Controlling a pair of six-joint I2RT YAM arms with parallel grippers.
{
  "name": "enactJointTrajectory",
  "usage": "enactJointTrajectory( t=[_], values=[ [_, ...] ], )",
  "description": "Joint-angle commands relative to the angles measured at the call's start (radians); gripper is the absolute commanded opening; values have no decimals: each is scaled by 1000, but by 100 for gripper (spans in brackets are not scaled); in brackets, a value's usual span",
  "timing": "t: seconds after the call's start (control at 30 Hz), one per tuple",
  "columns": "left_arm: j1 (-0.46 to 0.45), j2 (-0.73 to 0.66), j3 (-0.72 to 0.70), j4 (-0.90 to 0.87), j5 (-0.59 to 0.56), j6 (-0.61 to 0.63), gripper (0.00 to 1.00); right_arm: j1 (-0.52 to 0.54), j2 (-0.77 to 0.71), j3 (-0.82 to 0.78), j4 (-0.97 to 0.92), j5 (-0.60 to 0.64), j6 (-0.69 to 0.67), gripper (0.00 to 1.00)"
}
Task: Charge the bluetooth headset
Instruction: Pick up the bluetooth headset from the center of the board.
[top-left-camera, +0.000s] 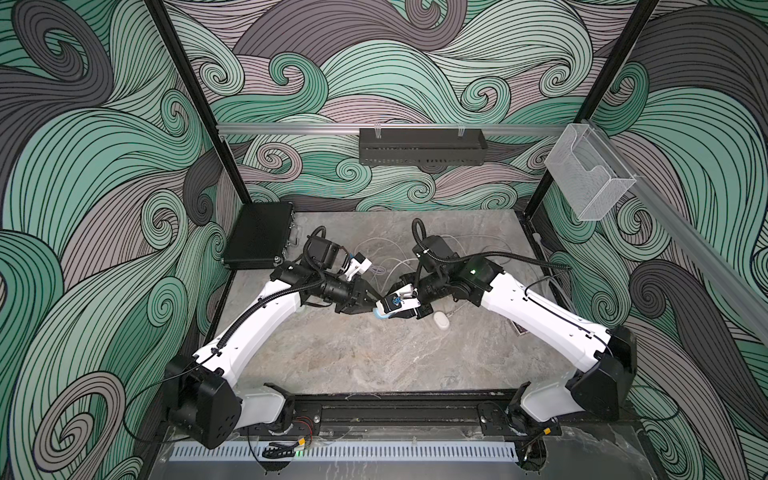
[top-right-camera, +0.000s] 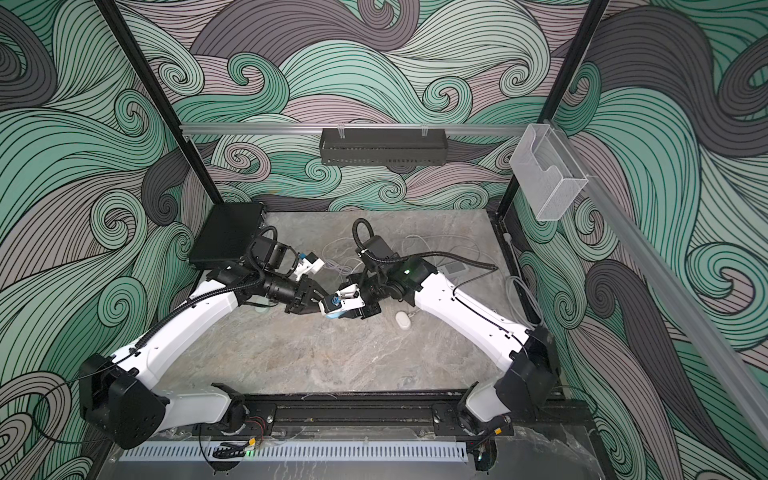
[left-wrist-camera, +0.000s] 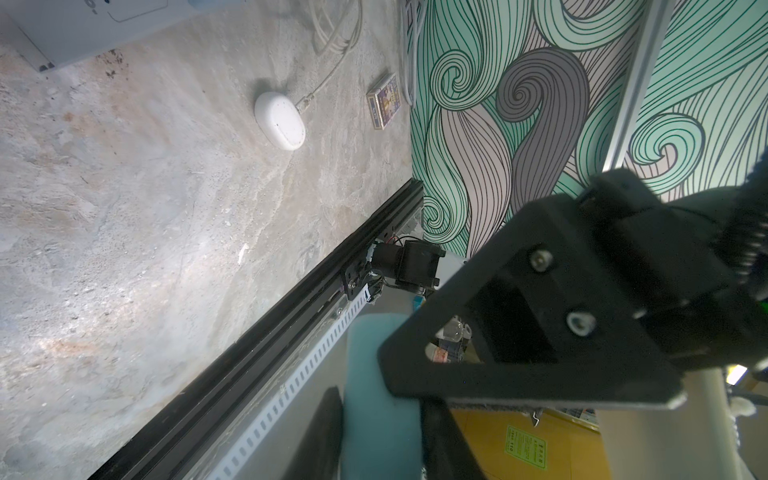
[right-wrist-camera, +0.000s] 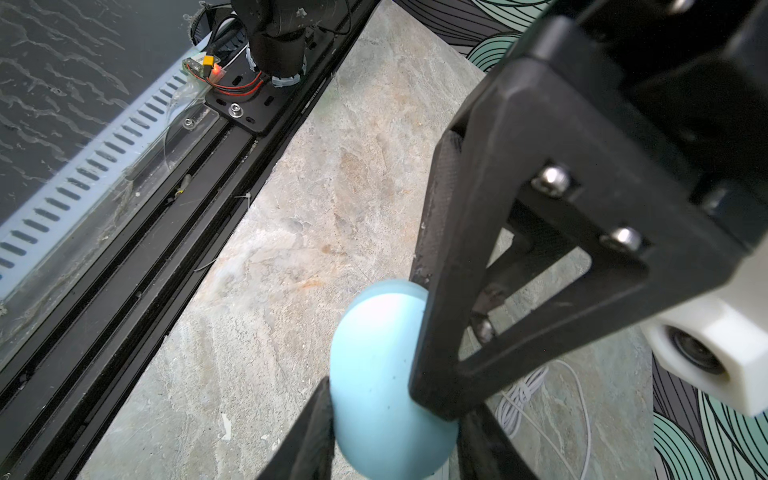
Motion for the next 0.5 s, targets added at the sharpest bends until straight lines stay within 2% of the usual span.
enactJointTrajectory(
  t=[0.0, 0.17, 0.27, 0.47],
  values=[
    [3, 13, 30, -9, 63, 17, 20, 6, 18, 25, 1, 12, -9, 24],
    [14, 17, 49, -13, 61, 7, 12, 3, 14, 8, 2, 44, 11, 48],
    [36, 13, 46, 7, 55, -12, 10, -11, -2, -13, -1, 47, 39, 59],
    [109, -2, 19, 17, 25, -14, 9, -87, -72, -85, -1, -3, 152, 64]
  ],
)
